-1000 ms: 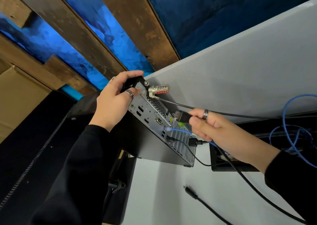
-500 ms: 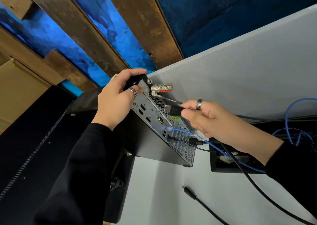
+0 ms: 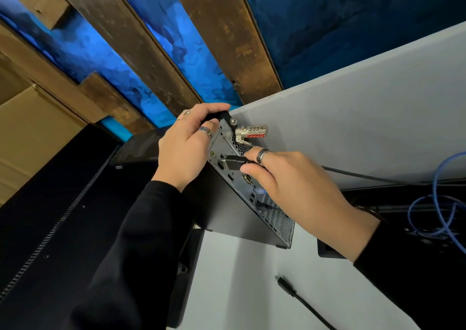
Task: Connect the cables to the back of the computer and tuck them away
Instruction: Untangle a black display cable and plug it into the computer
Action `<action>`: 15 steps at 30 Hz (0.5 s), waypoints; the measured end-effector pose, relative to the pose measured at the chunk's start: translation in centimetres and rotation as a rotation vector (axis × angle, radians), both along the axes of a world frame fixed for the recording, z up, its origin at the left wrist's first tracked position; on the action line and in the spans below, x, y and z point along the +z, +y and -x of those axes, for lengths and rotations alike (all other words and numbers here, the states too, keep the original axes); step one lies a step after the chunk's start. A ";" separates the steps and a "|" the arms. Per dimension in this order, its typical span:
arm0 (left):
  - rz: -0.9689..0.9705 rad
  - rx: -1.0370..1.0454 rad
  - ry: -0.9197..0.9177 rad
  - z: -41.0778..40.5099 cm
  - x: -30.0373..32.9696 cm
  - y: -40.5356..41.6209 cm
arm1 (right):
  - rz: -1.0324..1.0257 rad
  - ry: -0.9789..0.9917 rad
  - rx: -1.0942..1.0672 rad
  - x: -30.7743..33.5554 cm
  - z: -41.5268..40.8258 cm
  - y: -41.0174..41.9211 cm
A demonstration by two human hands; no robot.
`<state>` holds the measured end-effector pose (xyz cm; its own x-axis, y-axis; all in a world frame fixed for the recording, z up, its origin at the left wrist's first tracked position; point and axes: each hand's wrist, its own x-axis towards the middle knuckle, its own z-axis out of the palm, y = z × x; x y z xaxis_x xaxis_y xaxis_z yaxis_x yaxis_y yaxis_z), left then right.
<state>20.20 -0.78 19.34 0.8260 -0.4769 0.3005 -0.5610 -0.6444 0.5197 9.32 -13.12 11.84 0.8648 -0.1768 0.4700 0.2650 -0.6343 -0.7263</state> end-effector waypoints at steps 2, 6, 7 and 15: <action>0.000 0.009 -0.009 0.1 0.1 -0.1 | 0.017 -0.024 -0.021 0.1 -0.2 0.1; -0.006 0.022 -0.031 0.4 0.1 -0.2 | 0.029 -0.058 -0.016 0.2 -0.2 0.0; -0.007 0.021 -0.033 0.3 0.1 -0.2 | 0.041 -0.059 -0.012 0.2 -0.2 0.0; -0.020 0.052 -0.061 0.6 0.2 -0.4 | 0.182 -0.093 -0.034 0.3 -0.3 0.4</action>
<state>19.60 -1.16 19.55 0.8302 -0.4401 0.3421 -0.5568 -0.6833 0.4723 9.66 -12.75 12.15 0.8110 -0.1094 0.5747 0.3024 -0.7626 -0.5719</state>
